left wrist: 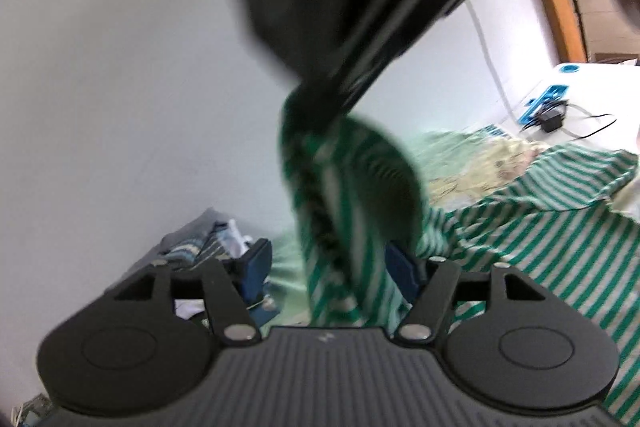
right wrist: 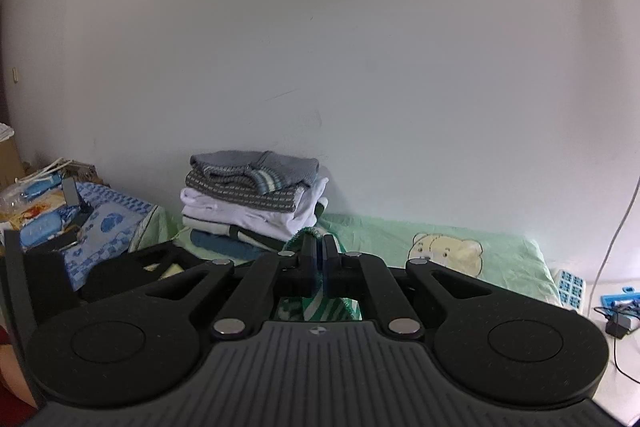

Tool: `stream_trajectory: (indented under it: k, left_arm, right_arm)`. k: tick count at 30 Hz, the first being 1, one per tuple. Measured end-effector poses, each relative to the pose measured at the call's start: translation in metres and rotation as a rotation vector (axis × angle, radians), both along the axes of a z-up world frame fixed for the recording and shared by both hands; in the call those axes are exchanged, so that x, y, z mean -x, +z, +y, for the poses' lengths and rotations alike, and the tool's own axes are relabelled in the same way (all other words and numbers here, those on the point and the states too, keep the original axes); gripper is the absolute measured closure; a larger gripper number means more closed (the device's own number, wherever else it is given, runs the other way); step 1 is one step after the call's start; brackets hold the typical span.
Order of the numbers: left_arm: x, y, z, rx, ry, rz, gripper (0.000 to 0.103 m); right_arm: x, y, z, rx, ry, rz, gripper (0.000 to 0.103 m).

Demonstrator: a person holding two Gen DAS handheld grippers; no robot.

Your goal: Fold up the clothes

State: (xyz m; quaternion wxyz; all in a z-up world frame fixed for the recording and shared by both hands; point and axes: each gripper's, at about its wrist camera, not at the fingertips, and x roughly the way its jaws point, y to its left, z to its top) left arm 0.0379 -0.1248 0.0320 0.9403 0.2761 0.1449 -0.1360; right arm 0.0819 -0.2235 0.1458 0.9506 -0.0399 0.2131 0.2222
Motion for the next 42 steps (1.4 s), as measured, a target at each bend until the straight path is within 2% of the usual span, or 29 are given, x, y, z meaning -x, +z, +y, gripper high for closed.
stream_trajectory:
  k: [3, 5, 6, 9, 11, 13, 18, 25, 29, 34, 42]
  left_arm:
    - [0.011, 0.000, -0.003, 0.006, -0.003, 0.021, 0.038]
    - [0.011, -0.003, 0.000, 0.018, 0.015, 0.058, 0.065]
    - [0.009, -0.004, 0.003, 0.026, 0.036, 0.079, 0.070]
    - [0.006, -0.008, 0.013, 0.055, 0.099, 0.128, 0.077]
    - [0.006, -0.010, 0.018, 0.068, 0.142, 0.143, 0.091]
    - [0.007, -0.011, 0.020, 0.070, 0.180, 0.152, 0.098]
    - [0.014, -0.003, 0.027, 0.118, 0.282, 0.152, 0.100]
    - [0.025, 0.010, 0.024, 0.093, 0.390, 0.111, 0.100]
    - [0.034, 0.015, 0.023, 0.077, 0.419, 0.083, 0.100]
    - [0.039, 0.014, 0.024, 0.106, 0.433, 0.109, 0.100]
    - [0.044, 0.012, 0.027, 0.162, 0.455, 0.164, 0.100]
  right_arm:
    - [0.006, -0.001, 0.008, 0.043, -0.023, 0.016, 0.102]
    - [0.004, -0.003, 0.014, 0.082, -0.048, 0.039, 0.102]
    - [0.005, -0.003, 0.013, 0.094, -0.054, 0.049, 0.102]
    - [0.010, 0.000, 0.009, 0.125, -0.058, 0.065, 0.102]
    - [0.012, -0.002, 0.012, 0.146, -0.050, 0.060, 0.102]
    - [0.014, -0.003, 0.011, 0.150, -0.039, 0.068, 0.102]
    - [0.017, -0.005, 0.008, 0.158, -0.003, 0.084, 0.102]
    - [0.019, -0.004, -0.002, 0.133, 0.029, 0.104, 0.101]
    - [0.022, -0.003, -0.004, 0.153, 0.042, 0.088, 0.101]
    - [0.026, -0.001, -0.010, 0.170, 0.037, 0.051, 0.101]
    - [0.022, -0.009, -0.027, 0.121, 0.035, 0.094, 0.099]
